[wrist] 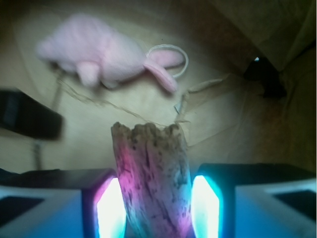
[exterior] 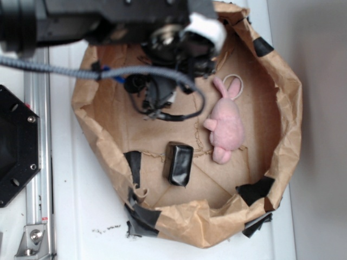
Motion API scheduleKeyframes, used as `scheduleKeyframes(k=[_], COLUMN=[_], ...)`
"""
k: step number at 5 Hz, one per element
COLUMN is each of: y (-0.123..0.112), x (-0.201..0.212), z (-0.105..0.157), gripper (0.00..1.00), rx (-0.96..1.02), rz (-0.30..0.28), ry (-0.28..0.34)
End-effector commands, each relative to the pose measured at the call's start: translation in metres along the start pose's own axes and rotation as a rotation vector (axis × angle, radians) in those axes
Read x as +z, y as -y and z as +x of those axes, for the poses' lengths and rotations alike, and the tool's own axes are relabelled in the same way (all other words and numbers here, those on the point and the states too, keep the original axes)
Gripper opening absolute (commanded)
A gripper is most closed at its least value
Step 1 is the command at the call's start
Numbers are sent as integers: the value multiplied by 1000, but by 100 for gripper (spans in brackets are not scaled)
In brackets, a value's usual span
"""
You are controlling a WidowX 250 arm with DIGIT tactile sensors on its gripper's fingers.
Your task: Grab the wood chip.
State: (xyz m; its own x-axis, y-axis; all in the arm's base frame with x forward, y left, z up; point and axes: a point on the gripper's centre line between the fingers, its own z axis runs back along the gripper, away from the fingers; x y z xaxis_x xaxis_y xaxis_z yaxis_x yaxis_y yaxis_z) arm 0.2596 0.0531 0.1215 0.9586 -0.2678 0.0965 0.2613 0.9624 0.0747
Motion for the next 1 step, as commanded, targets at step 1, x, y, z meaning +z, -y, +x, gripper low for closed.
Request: scheduleKeyframes(k=[1], y=[20], x=[31], z=[23], gripper=[0], rx=[98], rz=[-68], ry=[48])
